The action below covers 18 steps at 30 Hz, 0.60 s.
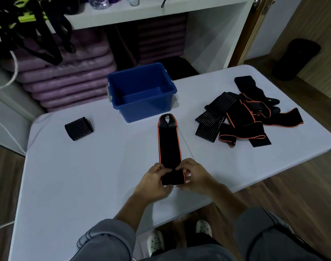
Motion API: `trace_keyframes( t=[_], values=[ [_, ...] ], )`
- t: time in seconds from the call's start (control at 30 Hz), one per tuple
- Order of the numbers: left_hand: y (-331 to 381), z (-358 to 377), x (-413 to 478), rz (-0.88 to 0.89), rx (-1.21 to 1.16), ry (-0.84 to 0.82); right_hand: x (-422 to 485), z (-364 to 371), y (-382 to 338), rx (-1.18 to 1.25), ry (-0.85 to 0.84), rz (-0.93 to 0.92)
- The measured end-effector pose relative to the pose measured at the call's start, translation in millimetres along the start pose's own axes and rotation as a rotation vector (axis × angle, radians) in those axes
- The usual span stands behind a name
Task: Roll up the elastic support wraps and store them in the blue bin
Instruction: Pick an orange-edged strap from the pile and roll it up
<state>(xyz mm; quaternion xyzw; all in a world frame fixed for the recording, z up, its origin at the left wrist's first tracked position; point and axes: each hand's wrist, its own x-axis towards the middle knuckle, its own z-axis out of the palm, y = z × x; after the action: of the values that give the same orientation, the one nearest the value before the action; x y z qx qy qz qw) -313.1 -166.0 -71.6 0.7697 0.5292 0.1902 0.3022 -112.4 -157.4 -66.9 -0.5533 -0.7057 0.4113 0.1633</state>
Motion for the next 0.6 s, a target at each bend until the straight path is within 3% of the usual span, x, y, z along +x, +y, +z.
trace_keyframes(
  t=[0.27, 0.43, 0.6],
  values=[
    [3, 0, 0, 0.011, 0.161, -0.017, -1, 1, -3, -0.161, 0.005, -0.046],
    [8, -5, 10, -0.224, -0.046, -0.042, 2, 1, -12, -0.049, 0.02, 0.059],
    [12, 1, 14, -0.367, -0.004, 0.015, 13, 11, -11, -0.013, 0.021, 0.154]
  ],
)
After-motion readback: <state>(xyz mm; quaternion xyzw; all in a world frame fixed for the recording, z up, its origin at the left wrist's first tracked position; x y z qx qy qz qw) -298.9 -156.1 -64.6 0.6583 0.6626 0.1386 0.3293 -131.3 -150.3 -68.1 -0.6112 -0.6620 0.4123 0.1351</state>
